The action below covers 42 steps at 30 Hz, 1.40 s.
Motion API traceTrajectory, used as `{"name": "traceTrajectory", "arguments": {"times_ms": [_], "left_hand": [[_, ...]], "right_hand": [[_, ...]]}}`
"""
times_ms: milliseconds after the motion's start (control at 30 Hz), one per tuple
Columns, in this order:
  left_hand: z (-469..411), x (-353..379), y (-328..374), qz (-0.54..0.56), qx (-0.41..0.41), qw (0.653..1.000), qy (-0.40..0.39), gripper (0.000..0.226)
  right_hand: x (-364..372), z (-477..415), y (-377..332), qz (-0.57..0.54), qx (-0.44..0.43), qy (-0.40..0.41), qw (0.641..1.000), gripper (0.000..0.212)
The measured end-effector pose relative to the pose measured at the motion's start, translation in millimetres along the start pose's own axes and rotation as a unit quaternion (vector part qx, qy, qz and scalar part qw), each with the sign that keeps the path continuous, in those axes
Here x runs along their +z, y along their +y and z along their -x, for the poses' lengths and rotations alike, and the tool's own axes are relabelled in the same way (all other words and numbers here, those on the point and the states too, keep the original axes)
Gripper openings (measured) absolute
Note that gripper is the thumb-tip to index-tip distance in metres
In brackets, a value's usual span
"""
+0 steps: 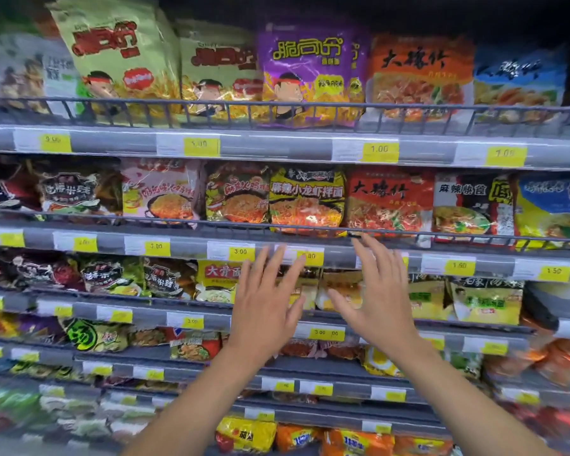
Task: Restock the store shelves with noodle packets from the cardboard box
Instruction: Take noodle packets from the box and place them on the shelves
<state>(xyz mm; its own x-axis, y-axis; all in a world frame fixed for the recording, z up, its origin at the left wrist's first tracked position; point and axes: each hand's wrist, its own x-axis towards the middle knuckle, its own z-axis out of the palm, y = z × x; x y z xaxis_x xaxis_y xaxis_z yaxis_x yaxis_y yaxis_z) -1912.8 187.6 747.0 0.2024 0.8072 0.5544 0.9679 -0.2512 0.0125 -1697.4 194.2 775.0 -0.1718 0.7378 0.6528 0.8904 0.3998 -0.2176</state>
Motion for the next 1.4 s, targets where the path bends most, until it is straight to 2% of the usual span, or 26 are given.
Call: {"name": "traceTrajectory", "arguments": {"times_ms": [133, 367, 733, 867, 1067, 1167, 1300, 1367, 1400], "left_hand": [[36, 15, -36, 0.02, 0.009, 1.0, -0.017, 0.067], [113, 72, -72, 0.05, -0.003, 0.994, -0.099, 0.065], [249, 231, -65, 0.074, -0.03, 0.964, -0.254, 0.064], [303, 298, -56, 0.092, -0.076, 0.943, -0.311, 0.062], [402, 412, -32, 0.12, -0.158, 0.882, -0.427, 0.064], [445, 467, -19, 0.15, -0.21, 0.83, -0.495, 0.062], [499, 544, -8, 0.211, -0.31, 0.742, -0.555, 0.062], [517, 579, -8, 0.226, -0.365, 0.709, -0.559, 0.059], [520, 591, -8, 0.236, -0.389, 0.689, -0.565, 0.052]], "right_hand": [[32, 28, -33, -0.013, 0.004, -0.023, 1.0, 0.082], [103, 104, -52, -0.041, 0.029, -0.093, 0.994, 0.076], [228, 254, -1, -0.051, 0.095, -0.243, 0.964, 0.073], [280, 321, 24, -0.055, 0.128, -0.313, 0.94, 0.071], [364, 435, 54, -0.046, 0.207, -0.463, 0.861, 0.081], [415, 493, 65, -0.051, 0.272, -0.521, 0.808, 0.076], [494, 575, 83, -0.1, 0.406, -0.597, 0.684, 0.088], [530, 608, 91, -0.103, 0.464, -0.612, 0.632, 0.079], [547, 621, 94, -0.102, 0.48, -0.616, 0.616, 0.071]]}}
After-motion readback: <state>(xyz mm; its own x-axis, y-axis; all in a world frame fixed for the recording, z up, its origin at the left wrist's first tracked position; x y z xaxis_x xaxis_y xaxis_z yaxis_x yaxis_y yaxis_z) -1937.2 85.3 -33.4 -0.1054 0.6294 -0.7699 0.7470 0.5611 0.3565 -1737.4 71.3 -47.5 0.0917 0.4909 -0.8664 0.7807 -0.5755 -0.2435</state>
